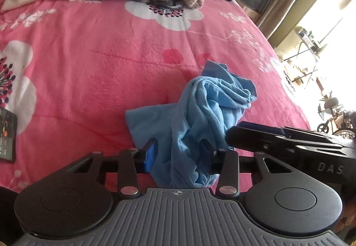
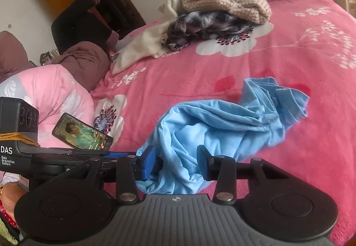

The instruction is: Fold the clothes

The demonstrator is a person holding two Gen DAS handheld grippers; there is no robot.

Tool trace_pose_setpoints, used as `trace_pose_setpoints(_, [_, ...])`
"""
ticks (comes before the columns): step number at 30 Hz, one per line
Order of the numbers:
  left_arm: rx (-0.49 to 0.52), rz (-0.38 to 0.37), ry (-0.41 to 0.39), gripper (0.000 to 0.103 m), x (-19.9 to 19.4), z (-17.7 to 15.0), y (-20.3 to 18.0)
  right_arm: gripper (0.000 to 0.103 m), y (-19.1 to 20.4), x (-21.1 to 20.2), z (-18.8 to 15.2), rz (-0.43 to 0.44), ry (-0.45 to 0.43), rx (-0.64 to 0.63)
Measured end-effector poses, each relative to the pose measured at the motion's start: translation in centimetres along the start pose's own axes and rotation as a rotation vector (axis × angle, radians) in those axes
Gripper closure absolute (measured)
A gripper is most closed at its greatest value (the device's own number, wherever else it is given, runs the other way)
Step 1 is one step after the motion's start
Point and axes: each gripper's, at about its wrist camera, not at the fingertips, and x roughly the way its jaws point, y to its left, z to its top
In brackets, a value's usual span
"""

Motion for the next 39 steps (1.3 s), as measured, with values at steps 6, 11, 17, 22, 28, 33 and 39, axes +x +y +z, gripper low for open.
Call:
trace_pose_setpoints(6, [0.006, -0.018, 0.015, 0.075, 1.0, 0.2, 0.2, 0.094, -0.8, 2.5, 0.4, -0.008, 0.042, 0.052])
trace_pose_setpoints(11, [0.004, -0.028, -0.006, 0.081, 1.0, 0.4, 0.5, 0.102, -1.5, 2.2, 0.1, -0.13, 0.023, 0.054])
trace_pose_setpoints(17, [-0.067, -0.02, -0.02, 0.088, 0.8, 0.8, 1.8, 0.102, -4.2, -2.8, -0.1, -0.264, -0.078, 0.136])
trace_pose_setpoints(22, [-0.105, -0.024, -0.122, 0.098, -1.6, 1.0, 1.6, 0.102, -5.9, -8.2, -0.7, -0.329, -0.177, 0.209])
trace_pose_setpoints(28, [-0.135, -0.057, -0.163, 0.1, -3.7, 1.4, 1.8, 0.102, -6.3, -14.1, -1.8, -0.399, -0.251, 0.249])
trace_pose_setpoints(33, [-0.034, -0.145, -0.09, 0.056, -2.5, 1.1, -1.8, 0.102, -7.6, -13.1, -3.7, -0.398, -0.146, 0.329])
trace_pose_setpoints(39, [0.289, -0.198, -0.034, 0.039, 0.0, -0.3, -9.0, 0.095, -8.1, -12.3, -4.1, -0.463, -0.072, 0.335])
